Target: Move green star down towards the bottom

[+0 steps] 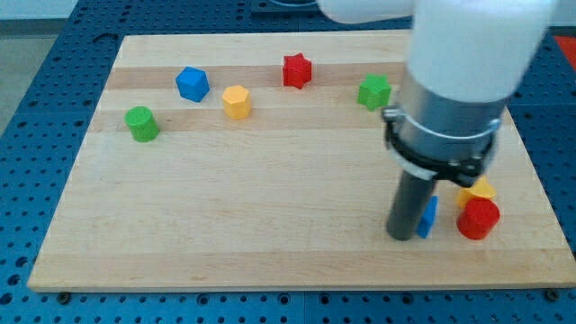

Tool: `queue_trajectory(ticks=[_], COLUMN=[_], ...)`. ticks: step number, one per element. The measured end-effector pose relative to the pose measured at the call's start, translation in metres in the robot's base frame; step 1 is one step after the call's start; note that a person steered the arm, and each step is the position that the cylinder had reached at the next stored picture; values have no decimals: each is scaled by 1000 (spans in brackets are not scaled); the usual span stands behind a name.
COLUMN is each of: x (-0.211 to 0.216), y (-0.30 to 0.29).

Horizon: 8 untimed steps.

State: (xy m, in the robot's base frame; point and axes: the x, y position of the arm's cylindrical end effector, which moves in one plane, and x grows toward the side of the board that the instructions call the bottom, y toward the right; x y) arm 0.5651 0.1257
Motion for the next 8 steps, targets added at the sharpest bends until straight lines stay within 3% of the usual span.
queue_trajectory(ticks=[1,3,4,6,7,8], x=[0,-13,-79,-142,-204,-253], y=[17,-52,-61,71,130,92])
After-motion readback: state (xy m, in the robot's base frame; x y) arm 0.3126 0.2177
